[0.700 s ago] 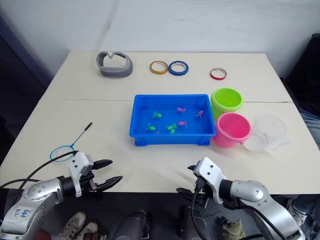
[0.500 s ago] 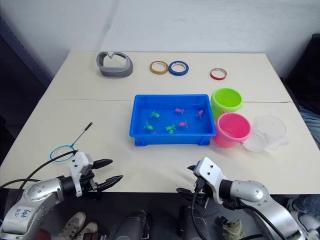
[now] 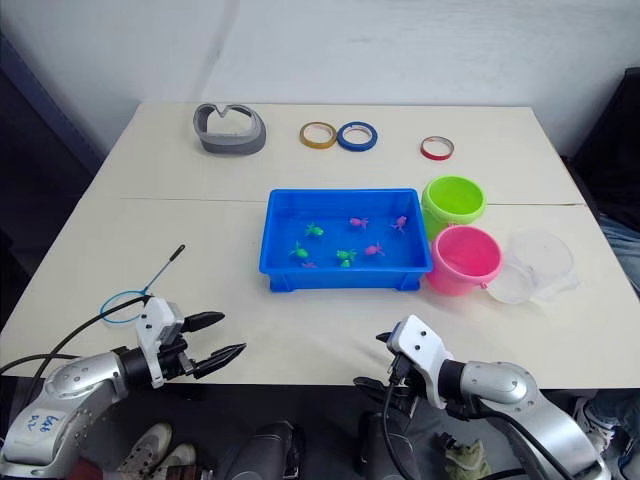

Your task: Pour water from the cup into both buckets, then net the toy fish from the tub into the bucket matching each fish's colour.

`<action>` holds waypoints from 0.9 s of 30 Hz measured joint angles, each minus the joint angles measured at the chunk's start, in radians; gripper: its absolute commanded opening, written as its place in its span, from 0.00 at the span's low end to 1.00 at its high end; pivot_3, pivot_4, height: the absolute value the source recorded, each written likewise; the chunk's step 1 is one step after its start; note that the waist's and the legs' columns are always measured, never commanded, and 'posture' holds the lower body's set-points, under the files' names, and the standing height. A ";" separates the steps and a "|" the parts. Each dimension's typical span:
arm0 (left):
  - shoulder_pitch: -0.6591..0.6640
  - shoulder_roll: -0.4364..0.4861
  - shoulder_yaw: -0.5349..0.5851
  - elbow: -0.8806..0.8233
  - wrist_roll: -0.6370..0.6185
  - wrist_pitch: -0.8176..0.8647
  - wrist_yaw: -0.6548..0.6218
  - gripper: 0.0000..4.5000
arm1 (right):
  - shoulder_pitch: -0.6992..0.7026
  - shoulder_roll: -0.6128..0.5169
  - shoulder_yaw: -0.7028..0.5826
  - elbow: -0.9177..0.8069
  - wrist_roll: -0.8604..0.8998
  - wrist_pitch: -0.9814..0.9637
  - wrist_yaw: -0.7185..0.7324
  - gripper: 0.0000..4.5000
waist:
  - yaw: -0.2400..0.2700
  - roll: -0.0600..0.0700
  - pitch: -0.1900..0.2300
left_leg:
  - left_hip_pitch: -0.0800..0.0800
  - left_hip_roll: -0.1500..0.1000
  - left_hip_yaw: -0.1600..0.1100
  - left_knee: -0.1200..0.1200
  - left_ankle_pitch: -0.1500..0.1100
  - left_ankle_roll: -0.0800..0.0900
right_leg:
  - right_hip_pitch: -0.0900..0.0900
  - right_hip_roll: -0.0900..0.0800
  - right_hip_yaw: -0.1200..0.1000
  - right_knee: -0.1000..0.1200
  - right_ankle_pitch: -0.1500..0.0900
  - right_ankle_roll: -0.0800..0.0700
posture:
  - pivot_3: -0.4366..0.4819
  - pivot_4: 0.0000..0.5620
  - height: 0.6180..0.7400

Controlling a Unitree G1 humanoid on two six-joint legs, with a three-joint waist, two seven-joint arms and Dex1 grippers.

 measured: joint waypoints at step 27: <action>-0.819 -0.032 -0.362 0.311 0.052 0.108 -0.344 0.99 | -0.059 0.222 -0.778 0.283 0.202 0.283 -0.511 1.00 | -0.005 -0.001 0.000 | 0.003 -0.003 0.006 0.000 0.004 -0.001 | -0.001 0.001 0.006 0.007 0.001 0.003 | 0.48 0.27 0.78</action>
